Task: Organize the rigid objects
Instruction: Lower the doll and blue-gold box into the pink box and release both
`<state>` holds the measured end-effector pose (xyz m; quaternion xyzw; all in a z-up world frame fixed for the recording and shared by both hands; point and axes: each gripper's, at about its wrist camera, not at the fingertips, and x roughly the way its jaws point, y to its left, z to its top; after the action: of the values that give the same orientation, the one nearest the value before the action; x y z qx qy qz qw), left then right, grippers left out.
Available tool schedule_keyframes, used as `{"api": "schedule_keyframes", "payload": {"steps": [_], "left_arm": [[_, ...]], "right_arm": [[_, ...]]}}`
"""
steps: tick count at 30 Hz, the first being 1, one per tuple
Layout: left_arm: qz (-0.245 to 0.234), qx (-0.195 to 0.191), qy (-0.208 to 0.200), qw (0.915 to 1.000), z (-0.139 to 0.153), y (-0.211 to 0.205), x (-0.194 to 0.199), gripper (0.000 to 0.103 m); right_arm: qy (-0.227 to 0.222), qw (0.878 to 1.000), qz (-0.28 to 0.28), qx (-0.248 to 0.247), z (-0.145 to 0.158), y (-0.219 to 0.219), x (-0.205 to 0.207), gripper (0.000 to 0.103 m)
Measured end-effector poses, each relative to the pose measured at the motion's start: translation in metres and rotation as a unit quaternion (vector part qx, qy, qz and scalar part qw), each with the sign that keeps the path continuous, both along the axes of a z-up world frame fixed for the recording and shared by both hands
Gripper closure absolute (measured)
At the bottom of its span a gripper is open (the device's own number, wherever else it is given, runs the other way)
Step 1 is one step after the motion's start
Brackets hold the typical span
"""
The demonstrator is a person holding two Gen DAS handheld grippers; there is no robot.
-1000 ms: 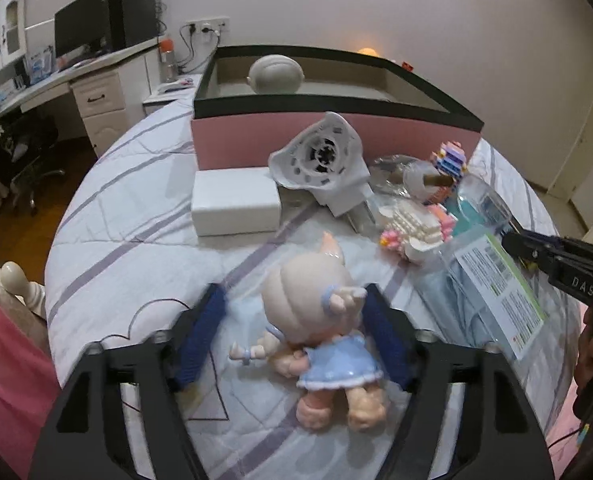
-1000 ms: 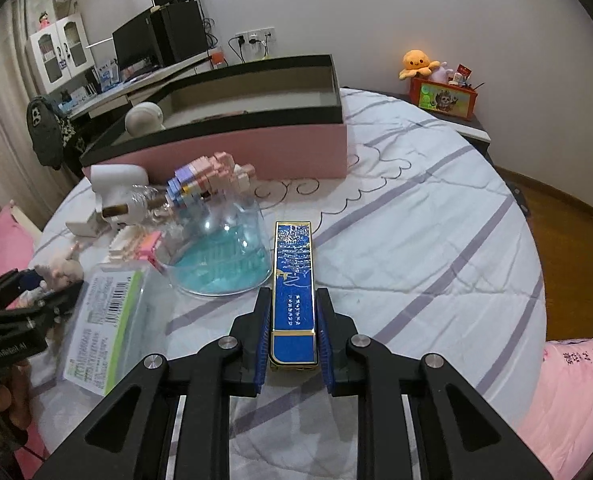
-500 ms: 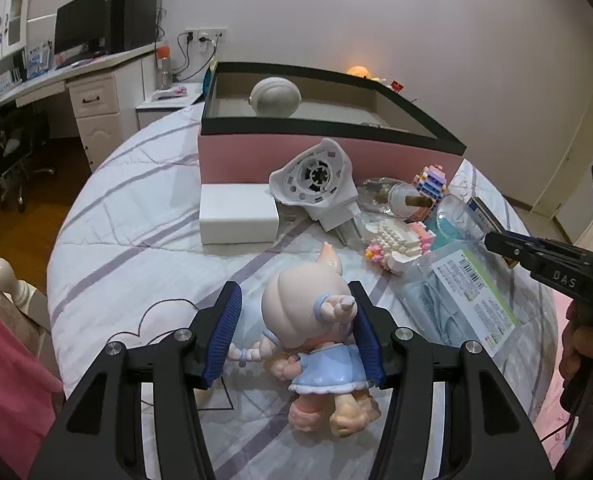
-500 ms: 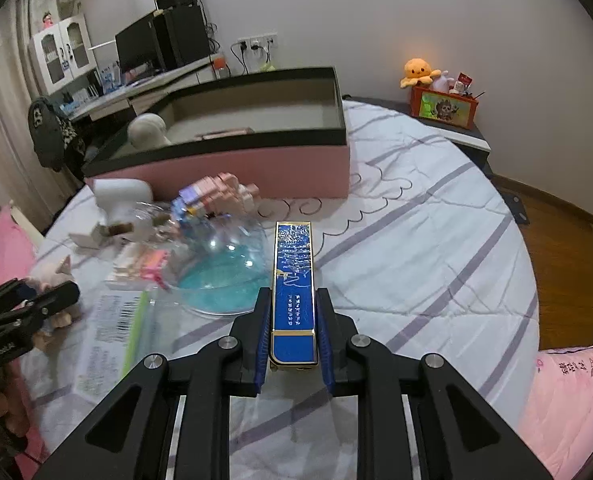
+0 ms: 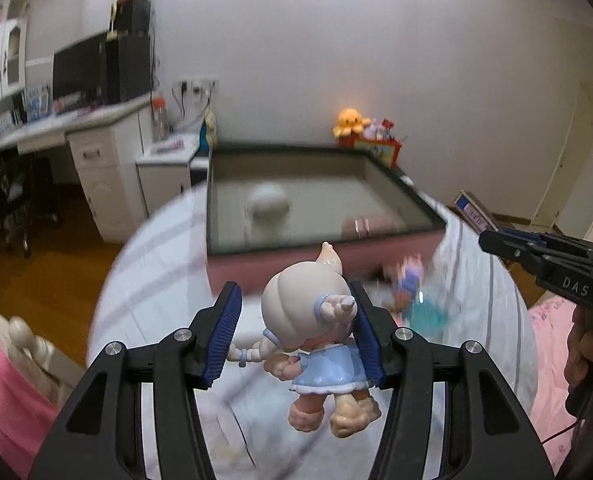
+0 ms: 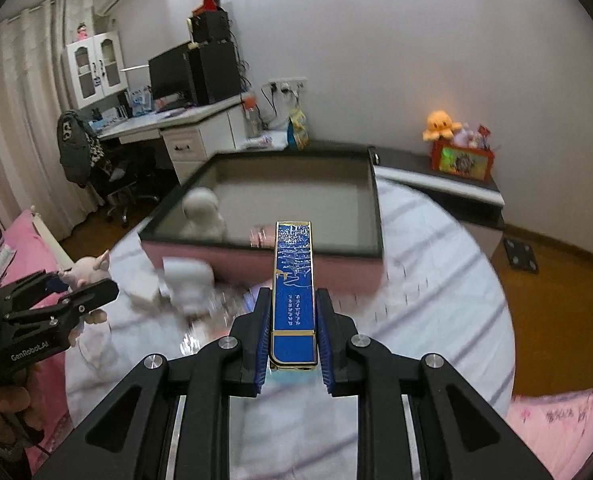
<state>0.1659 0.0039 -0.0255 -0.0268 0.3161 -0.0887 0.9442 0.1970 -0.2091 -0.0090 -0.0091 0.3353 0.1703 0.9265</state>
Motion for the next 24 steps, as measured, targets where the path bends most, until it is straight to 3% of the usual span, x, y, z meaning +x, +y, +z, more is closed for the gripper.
{"api": "schedule_keyframes", "payload": {"steps": [4,9,17,24], "left_arm": [[0.004,0.0,-0.017,0.9998,0.024,0.002,0.038,0.048],[0.002,-0.004,-0.014,0.9999,0.033,-0.004,0.1,0.048],[0.001,0.002,0.039,0.9992,0.007,-0.015,0.19,0.048],[0.0,0.017,0.06,0.998,-0.007,-0.027,0.211,0.048]], "right_arm": [[-0.004,1.0,0.008,0.008,0.017,0.013,0.036,0.082],[0.018,1.0,0.007,0.011,0.013,0.027,0.087,0.082],[0.072,0.997,-0.007,0.009,-0.018,0.031,0.15,0.082],[0.102,0.995,-0.016,0.013,-0.037,0.028,0.164,0.082]]}}
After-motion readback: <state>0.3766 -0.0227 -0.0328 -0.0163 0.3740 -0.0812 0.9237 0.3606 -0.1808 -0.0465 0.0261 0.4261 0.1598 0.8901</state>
